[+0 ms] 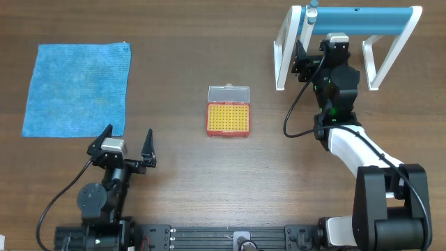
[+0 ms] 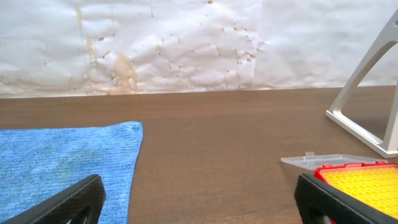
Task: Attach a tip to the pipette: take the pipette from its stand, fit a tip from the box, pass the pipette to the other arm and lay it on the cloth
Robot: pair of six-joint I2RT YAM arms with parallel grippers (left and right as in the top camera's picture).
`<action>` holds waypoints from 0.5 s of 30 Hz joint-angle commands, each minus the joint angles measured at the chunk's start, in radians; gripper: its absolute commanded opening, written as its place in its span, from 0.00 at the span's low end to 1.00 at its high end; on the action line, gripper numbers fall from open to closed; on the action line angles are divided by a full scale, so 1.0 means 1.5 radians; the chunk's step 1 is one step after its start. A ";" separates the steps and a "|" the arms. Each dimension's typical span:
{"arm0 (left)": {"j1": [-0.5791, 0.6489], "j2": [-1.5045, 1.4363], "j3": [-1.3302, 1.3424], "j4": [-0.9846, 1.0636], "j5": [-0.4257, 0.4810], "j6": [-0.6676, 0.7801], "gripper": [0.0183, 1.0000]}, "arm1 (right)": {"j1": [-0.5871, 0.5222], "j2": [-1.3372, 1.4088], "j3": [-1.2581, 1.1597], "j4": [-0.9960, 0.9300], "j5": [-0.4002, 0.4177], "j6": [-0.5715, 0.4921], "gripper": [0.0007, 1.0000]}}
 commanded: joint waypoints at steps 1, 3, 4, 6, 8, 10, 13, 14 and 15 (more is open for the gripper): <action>-0.002 -0.004 -0.001 -0.005 -0.007 0.006 0.98 | -0.003 0.017 0.024 0.002 0.011 -0.005 0.85; -0.002 -0.004 -0.001 -0.005 -0.007 0.006 0.98 | -0.004 0.022 0.031 0.002 0.011 -0.005 0.85; -0.002 -0.004 -0.001 -0.005 -0.007 0.006 0.98 | -0.003 0.025 0.034 0.002 0.011 -0.005 0.85; -0.002 -0.004 -0.001 -0.005 -0.007 0.006 0.98 | -0.003 0.036 0.045 0.002 0.011 -0.005 0.85; -0.002 -0.004 -0.001 -0.005 -0.007 0.006 0.98 | -0.003 0.043 0.050 0.002 0.011 -0.005 0.85; -0.002 -0.004 -0.001 -0.005 -0.007 0.006 0.98 | -0.003 0.049 0.053 0.002 0.011 -0.005 0.85; -0.002 -0.004 -0.001 -0.005 -0.007 0.006 0.98 | -0.003 0.050 0.054 0.002 0.011 -0.005 0.84; -0.002 -0.004 -0.001 -0.005 -0.007 0.006 0.98 | -0.003 0.050 0.054 0.002 0.011 -0.005 0.84; -0.002 -0.004 -0.001 -0.005 -0.007 0.006 0.98 | -0.003 0.050 0.054 0.002 0.011 -0.005 0.81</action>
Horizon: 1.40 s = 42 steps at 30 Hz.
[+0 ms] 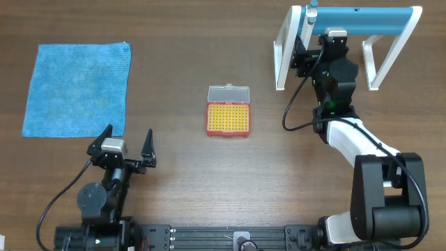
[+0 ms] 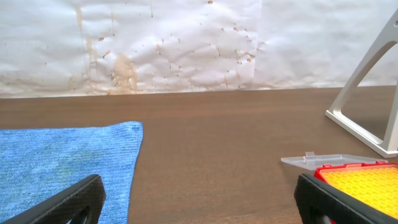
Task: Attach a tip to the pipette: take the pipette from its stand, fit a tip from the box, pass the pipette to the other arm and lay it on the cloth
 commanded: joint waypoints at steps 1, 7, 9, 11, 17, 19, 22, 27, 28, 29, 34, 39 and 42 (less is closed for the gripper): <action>-0.002 -0.004 -0.001 -0.005 -0.007 0.006 0.98 | -0.003 0.008 0.015 0.003 0.011 -0.005 0.75; -0.002 -0.004 -0.001 -0.005 -0.007 0.006 0.98 | -0.003 0.008 0.015 0.003 -0.001 -0.005 0.08; -0.002 -0.004 -0.001 -0.005 -0.007 0.006 0.98 | -0.003 0.008 0.015 0.003 -0.018 -0.004 0.08; -0.002 -0.004 -0.001 -0.005 -0.007 0.006 0.98 | -0.003 0.008 0.015 0.003 -0.026 -0.004 0.08; -0.002 -0.004 -0.001 -0.005 -0.007 0.006 0.98 | -0.003 -0.003 0.015 0.003 -0.027 -0.004 0.08; -0.002 -0.004 -0.001 -0.005 -0.007 0.006 0.98 | -0.003 -0.015 0.015 0.002 -0.027 -0.005 0.08; -0.002 -0.004 -0.001 -0.005 -0.007 0.006 0.98 | -0.004 -0.032 0.015 -0.012 -0.027 -0.005 0.08; -0.002 -0.004 -0.001 -0.005 -0.007 0.006 0.98 | -0.003 -0.038 0.015 -0.040 -0.027 -0.005 0.08; -0.002 -0.004 -0.001 -0.005 -0.007 0.006 0.98 | -0.003 -0.038 0.015 -0.040 -0.027 -0.005 0.08; -0.002 -0.004 -0.001 -0.005 -0.007 0.006 0.98 | -0.003 -0.038 0.015 -0.039 -0.027 -0.005 0.08; -0.002 -0.004 -0.001 -0.005 -0.007 0.006 0.98 | -0.003 -0.046 0.015 -0.036 -0.027 -0.005 0.08; -0.002 -0.004 -0.001 -0.005 -0.007 0.006 0.98 | -0.004 -0.048 0.015 0.006 -0.027 -0.005 0.08; -0.002 -0.004 -0.001 -0.005 -0.007 0.006 0.98 | -0.003 -0.047 0.015 0.008 -0.027 -0.005 0.08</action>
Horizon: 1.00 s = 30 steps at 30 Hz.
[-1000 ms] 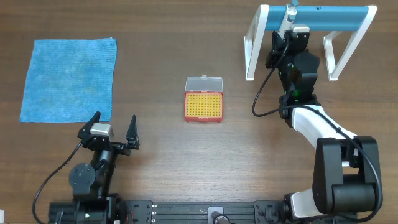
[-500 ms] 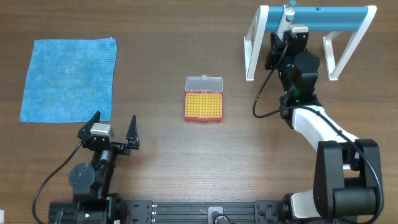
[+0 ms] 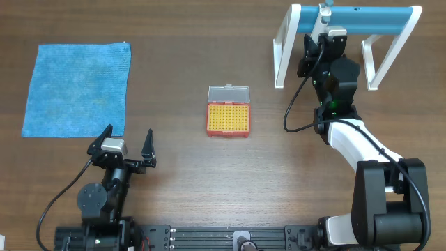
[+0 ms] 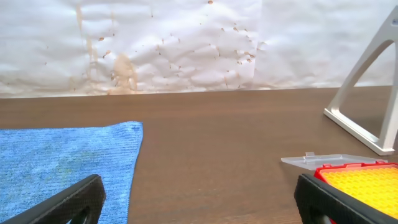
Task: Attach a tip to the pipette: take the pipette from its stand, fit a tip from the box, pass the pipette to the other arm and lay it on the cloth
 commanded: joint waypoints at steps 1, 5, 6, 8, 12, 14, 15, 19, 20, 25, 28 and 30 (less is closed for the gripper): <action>-0.002 -0.004 -0.001 -0.005 -0.007 0.006 0.98 | -0.003 -0.023 0.013 0.016 -0.006 -0.002 0.08; -0.002 -0.004 -0.001 -0.005 -0.007 0.006 0.98 | -0.003 -0.024 0.013 0.016 -0.007 -0.002 0.08; -0.002 -0.004 -0.001 -0.005 -0.007 0.006 0.98 | -0.003 -0.026 0.013 0.014 -0.007 -0.002 0.08; -0.002 -0.004 -0.001 -0.005 -0.007 0.006 0.98 | 0.000 -0.037 0.013 -0.003 -0.007 -0.002 0.08; -0.002 -0.004 -0.001 -0.005 -0.007 0.006 0.98 | 0.029 -0.113 -0.008 -0.053 -0.018 -0.002 0.08; -0.002 -0.004 -0.001 -0.005 -0.007 0.006 0.98 | 0.052 -0.161 -0.027 -0.049 -0.054 -0.002 0.08; -0.002 -0.004 -0.001 -0.005 -0.007 0.006 0.98 | 0.073 -0.198 -0.043 -0.043 -0.078 -0.002 0.08; -0.002 -0.004 -0.001 -0.005 -0.007 0.006 0.98 | 0.153 -0.276 -0.162 0.136 -0.101 -0.003 0.08; -0.002 -0.004 -0.001 -0.005 -0.007 0.006 0.98 | 0.171 -0.277 -0.203 0.228 -0.101 -0.002 0.08; -0.002 -0.004 -0.001 -0.005 -0.007 0.006 0.98 | 0.222 -0.249 -0.347 0.481 -0.107 -0.002 0.08; -0.002 -0.004 -0.001 -0.005 -0.007 0.006 0.98 | 0.241 -0.249 -0.378 0.482 -0.156 -0.002 0.08; -0.002 -0.004 -0.001 -0.005 -0.007 0.006 0.98 | 0.259 -0.249 -0.383 0.482 -0.182 -0.002 0.08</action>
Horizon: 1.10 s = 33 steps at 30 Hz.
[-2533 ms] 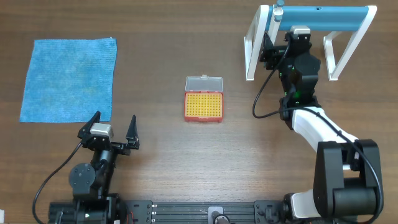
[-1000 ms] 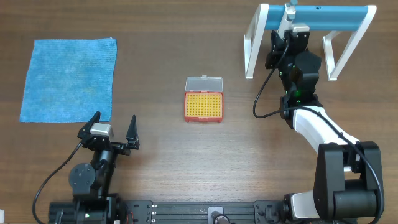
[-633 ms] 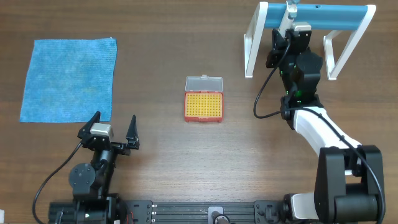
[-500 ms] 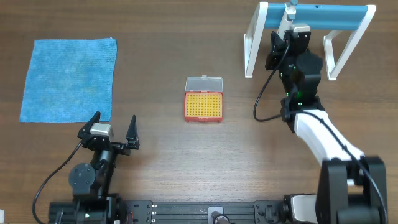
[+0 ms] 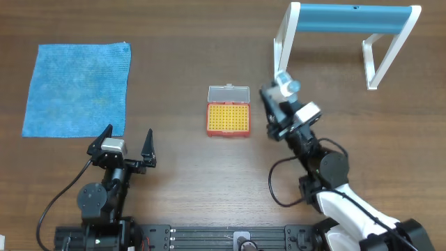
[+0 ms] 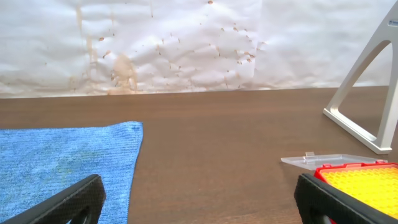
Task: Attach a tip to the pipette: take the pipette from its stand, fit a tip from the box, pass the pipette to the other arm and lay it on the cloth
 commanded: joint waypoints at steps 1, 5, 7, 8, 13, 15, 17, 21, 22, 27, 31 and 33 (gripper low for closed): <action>-0.002 -0.004 -0.001 -0.005 -0.007 0.006 0.98 | 0.046 0.002 -0.018 0.011 -0.075 0.001 0.08; -0.002 -0.004 -0.001 -0.005 -0.007 0.006 0.98 | 0.083 0.008 -0.018 0.009 -0.077 0.001 0.08; -0.002 -0.004 -0.001 -0.005 -0.007 0.006 0.98 | 0.092 0.022 -0.018 0.009 -0.077 0.011 0.08; -0.002 -0.004 -0.001 -0.005 -0.007 0.006 0.98 | 0.095 0.032 -0.018 0.009 -0.077 0.016 0.08; -0.002 -0.004 -0.001 -0.005 -0.007 0.006 0.98 | 0.105 0.107 -0.010 0.010 -0.076 0.018 0.09; -0.002 -0.004 -0.001 -0.005 -0.007 0.006 0.98 | 0.105 0.135 0.006 0.010 -0.076 0.018 0.08; -0.002 -0.004 -0.001 -0.005 -0.007 0.006 0.98 | 0.105 0.159 0.025 0.010 -0.076 0.018 0.08; -0.002 -0.004 -0.001 -0.005 -0.007 0.006 0.98 | 0.104 0.203 0.067 0.011 -0.076 0.018 0.08; -0.002 -0.004 -0.001 -0.005 -0.007 0.006 0.98 | 0.104 0.214 0.075 0.011 -0.076 0.018 0.08; -0.002 -0.004 -0.001 -0.005 -0.007 0.006 0.98 | 0.104 0.254 0.098 0.011 -0.076 0.018 0.08; -0.002 -0.004 -0.001 -0.005 -0.007 0.006 0.98 | 0.103 0.280 0.116 0.011 -0.072 0.018 0.08; -0.002 -0.004 -0.001 -0.005 -0.007 0.006 0.98 | 0.103 0.288 0.124 0.011 -0.054 0.018 0.08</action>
